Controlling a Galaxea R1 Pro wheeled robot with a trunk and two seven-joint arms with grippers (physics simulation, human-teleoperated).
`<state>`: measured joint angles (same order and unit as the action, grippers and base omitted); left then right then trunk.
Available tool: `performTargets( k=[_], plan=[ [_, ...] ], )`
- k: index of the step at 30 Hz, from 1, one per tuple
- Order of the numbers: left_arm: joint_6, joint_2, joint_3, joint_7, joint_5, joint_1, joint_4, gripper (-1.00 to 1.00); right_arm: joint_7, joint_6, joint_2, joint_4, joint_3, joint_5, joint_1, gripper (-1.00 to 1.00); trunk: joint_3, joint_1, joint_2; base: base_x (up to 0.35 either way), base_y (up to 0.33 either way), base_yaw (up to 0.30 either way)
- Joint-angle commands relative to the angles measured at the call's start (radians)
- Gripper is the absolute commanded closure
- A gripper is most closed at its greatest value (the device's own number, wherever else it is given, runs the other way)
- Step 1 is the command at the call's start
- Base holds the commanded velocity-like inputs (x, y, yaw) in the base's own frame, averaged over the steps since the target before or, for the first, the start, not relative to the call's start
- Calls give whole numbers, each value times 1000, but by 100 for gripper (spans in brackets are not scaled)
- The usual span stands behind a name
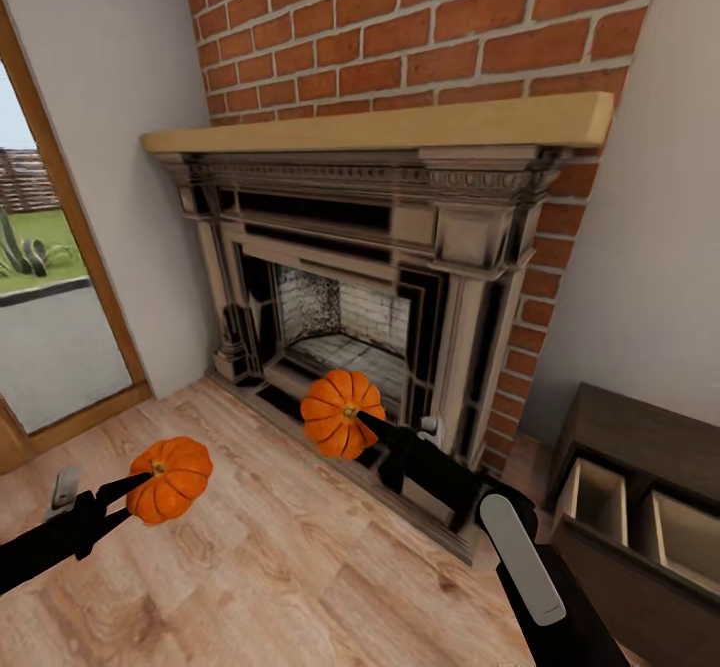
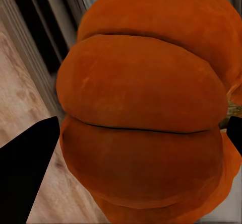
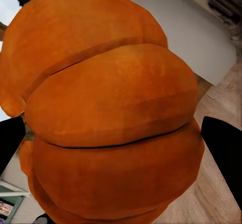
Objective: Place each of the two pumpkins and all three candles from the living room inside a cabinet in the living room (use any cabinet), then make sure every cabinet is closed, and position the cauldron so it is next to a table in the living room.
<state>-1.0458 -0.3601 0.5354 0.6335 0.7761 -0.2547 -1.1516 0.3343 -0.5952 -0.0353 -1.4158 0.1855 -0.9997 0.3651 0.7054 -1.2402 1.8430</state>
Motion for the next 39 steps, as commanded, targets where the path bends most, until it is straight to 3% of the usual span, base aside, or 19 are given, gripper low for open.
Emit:
performTargets(
  k=[1, 24, 39],
  plan=[
    [0, 0, 0, -2, 2, 0, 0, 100, -3, 0, 0, 0, 0, 1, 0, 100, -4, 4, -7, 0, 0, -229],
    [2, 2, 0, -12, -4, 0, 1, 100, -2, 0, 0, 23, -6, 1, 0, 100, -94, 92, -168, 0, 0, -231],
    [3, 2, -2, -12, -4, 0, 1, 100, -1, 2, 0, 21, -3, 0, 0, 100, -145, 150, -273, 0, 0, -51]
  ],
)
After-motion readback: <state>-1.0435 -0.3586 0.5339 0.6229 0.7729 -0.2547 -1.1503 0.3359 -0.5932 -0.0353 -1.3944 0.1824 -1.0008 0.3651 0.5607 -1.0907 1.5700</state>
